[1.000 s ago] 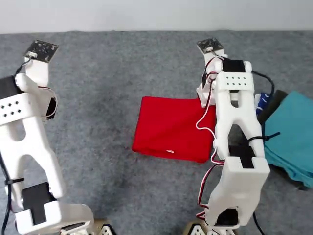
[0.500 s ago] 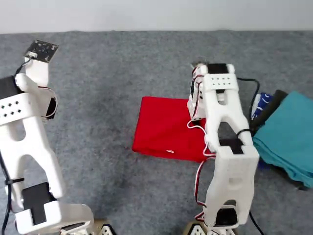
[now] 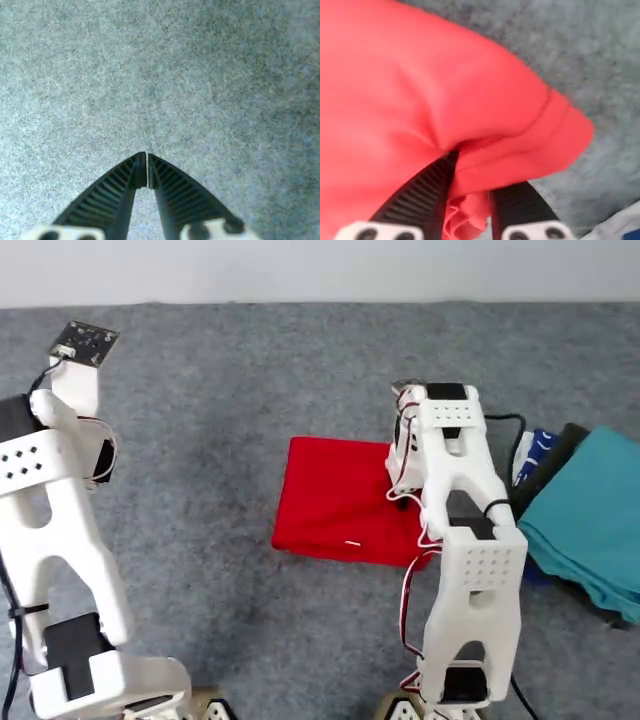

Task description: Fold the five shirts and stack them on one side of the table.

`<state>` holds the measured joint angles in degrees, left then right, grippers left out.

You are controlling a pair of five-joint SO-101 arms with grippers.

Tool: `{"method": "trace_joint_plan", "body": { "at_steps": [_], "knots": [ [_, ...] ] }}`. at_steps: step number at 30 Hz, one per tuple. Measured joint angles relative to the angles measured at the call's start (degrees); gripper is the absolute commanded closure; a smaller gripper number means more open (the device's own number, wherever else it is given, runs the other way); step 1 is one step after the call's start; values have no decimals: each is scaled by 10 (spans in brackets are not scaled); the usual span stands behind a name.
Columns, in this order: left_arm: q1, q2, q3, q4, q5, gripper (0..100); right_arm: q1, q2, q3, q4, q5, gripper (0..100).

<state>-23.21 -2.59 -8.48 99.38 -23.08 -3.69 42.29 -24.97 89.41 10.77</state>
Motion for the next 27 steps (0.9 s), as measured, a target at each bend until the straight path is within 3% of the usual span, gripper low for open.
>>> {"method": "trace_joint_plan", "body": {
  "at_steps": [3, 10, 14, 18, 23, 27],
  "knots": [
    [0, 0, 0, 0, 0, 987, 18, -2, -4, -11, 95, 988],
    [0, 0, 0, 0, 0, 987, 44, 1, -52, -35, 455, 988],
    [0, 0, 0, 0, 0, 987, 40, 1, -115, -40, 571, 988],
    [0, 0, 0, 0, 0, 987, 12, 1, -138, -84, 633, 988],
    [0, 0, 0, 0, 0, 987, -18, 3, -138, -137, 649, 986],
    [0, 0, 0, 0, 0, 987, -16, 11, -155, -145, 635, 886]
  ]
}}
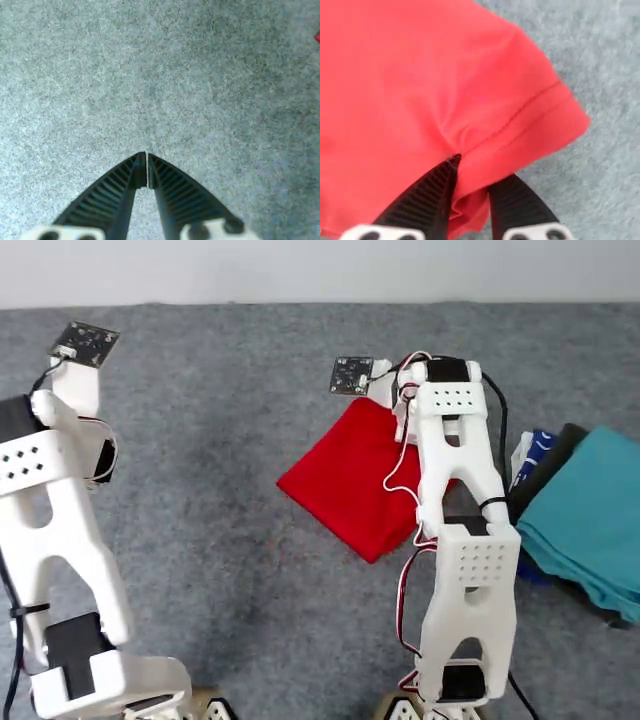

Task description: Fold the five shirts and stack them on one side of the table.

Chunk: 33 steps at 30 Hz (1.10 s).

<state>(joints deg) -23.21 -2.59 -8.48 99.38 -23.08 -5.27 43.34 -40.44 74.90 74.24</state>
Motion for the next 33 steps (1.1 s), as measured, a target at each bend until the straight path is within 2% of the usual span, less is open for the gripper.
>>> {"method": "trace_joint_plan", "body": {
  "at_steps": [4, 10, 19, 22, 27, 33],
  "knots": [
    [0, 0, 0, 0, 0, 987, 0, 0, -22, -2, -85, 792],
    [0, 0, 0, 0, 0, 987, 3, 0, -86, 8, -285, 780],
    [0, 0, 0, 0, 0, 987, 3, 0, -236, 204, -513, 782],
    [0, 0, 0, 0, 0, 987, -5, 0, -280, 253, -558, 782],
    [0, 0, 0, 0, 0, 987, -17, -19, -286, 256, -625, 783],
    [0, 0, 0, 0, 0, 987, -22, -165, -125, 257, -690, 780]
  ]
}}
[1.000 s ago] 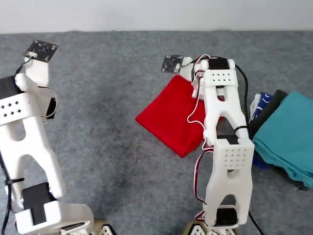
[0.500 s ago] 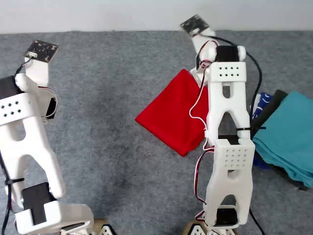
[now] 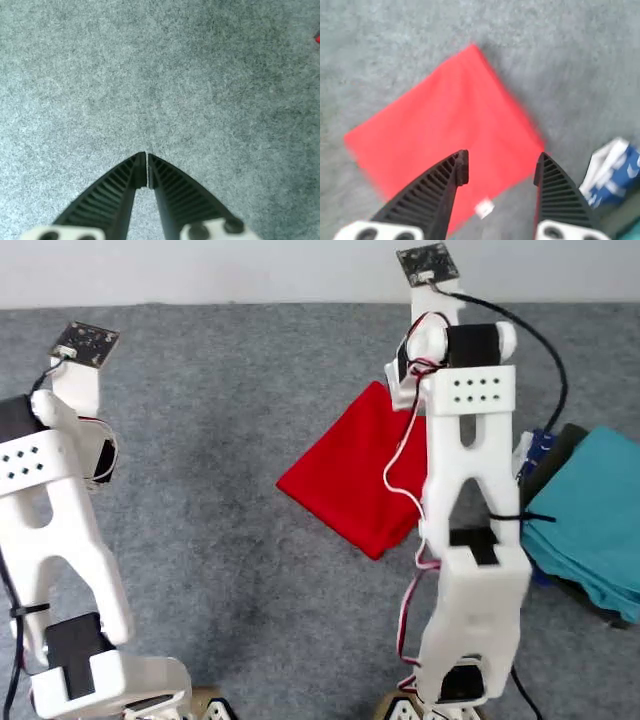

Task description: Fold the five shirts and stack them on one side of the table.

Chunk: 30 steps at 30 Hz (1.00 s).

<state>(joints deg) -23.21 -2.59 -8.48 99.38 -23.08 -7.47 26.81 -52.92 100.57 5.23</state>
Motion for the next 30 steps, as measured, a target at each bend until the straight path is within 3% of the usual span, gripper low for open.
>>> {"method": "trace_joint_plan", "body": {
  "at_steps": [4, 9, 12, 18, 30],
  "knots": [
    [0, 0, 0, 0, 0, 987, -1, -80, 111, 0, -100, 779],
    [0, 0, 0, 0, 0, 987, -29, -82, 147, -1, -258, 779],
    [0, 0, 0, 0, 0, 987, -27, -44, 148, -6, -297, 761],
    [0, 0, 0, 0, 0, 987, -27, 55, 148, -44, -391, 574],
    [0, 0, 0, 0, 0, 987, -35, 211, 148, -156, -493, 572]
  ]
}}
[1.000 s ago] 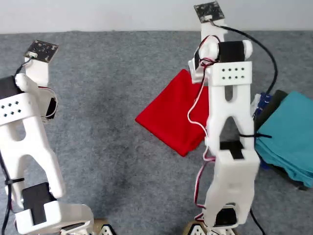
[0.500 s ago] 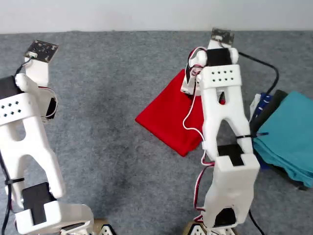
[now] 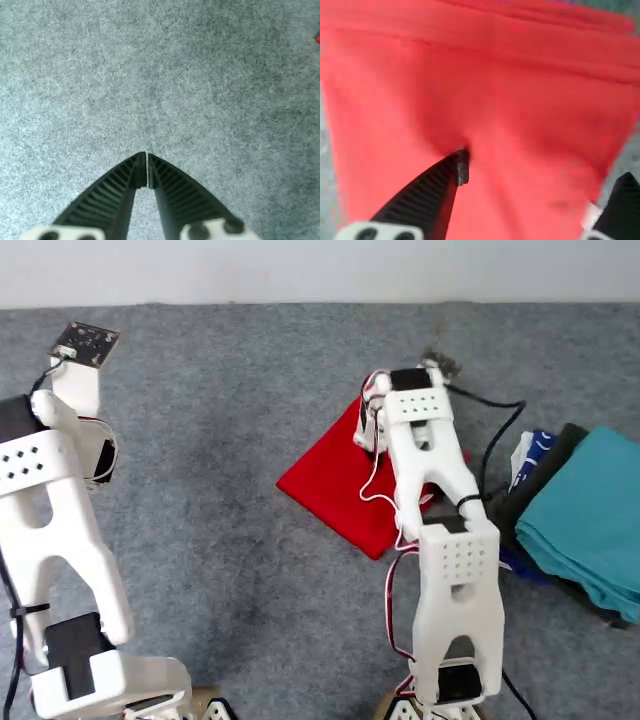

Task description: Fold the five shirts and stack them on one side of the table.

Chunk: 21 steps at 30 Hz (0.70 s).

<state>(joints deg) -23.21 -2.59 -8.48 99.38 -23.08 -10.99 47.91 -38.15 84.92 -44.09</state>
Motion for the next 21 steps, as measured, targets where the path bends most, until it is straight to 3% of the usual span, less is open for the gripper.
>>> {"method": "trace_joint_plan", "body": {
  "at_steps": [3, 5, 11, 13, 21],
  "knots": [
    [0, 0, 0, 0, 0, 987, 1, 30, -10, -10, -11, 582],
    [0, 0, 0, 0, 0, 987, 0, 43, -13, -10, -13, 642],
    [0, 0, 0, 0, 0, 987, 7, 58, -40, 14, -13, 998],
    [0, 0, 0, 0, 0, 987, 14, 58, -42, 18, 0, 952],
    [0, 0, 0, 0, 0, 987, 34, 57, -45, 35, 70, 989]
  ]
}}
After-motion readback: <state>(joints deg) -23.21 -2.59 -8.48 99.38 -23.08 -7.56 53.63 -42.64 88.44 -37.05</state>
